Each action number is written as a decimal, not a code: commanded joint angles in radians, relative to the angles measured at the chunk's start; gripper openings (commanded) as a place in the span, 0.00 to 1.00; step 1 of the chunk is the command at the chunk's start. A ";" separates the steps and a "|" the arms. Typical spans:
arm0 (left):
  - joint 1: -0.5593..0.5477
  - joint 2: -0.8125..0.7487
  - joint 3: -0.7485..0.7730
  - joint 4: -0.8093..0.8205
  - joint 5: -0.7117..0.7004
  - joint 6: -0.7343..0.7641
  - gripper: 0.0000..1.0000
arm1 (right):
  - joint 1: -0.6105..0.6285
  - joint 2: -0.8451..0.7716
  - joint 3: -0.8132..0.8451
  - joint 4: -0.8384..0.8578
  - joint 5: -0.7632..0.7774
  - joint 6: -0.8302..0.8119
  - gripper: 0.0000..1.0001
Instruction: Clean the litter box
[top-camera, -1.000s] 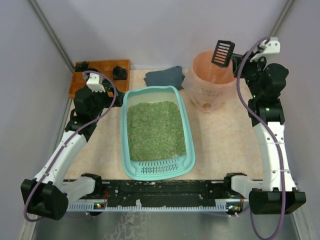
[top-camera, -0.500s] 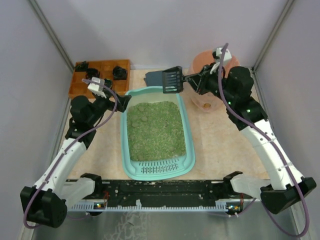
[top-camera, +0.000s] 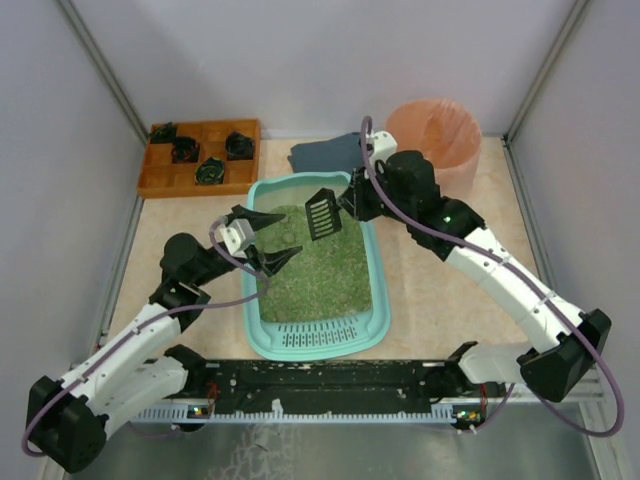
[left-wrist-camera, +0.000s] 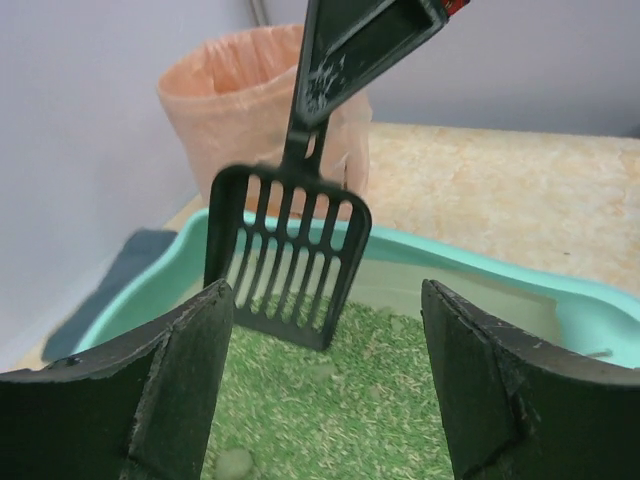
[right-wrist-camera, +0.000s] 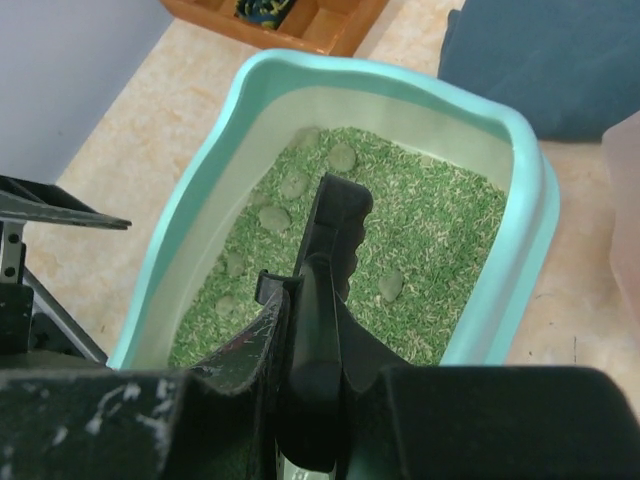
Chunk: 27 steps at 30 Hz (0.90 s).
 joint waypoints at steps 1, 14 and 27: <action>-0.029 0.001 0.009 0.036 0.060 0.155 0.77 | 0.087 -0.005 -0.011 0.044 0.099 -0.020 0.00; -0.033 0.165 0.182 -0.005 0.149 0.214 0.65 | 0.202 -0.026 -0.058 0.113 0.200 -0.087 0.00; -0.062 0.206 0.128 0.083 0.183 0.129 0.61 | 0.244 0.006 -0.020 0.113 0.226 -0.061 0.00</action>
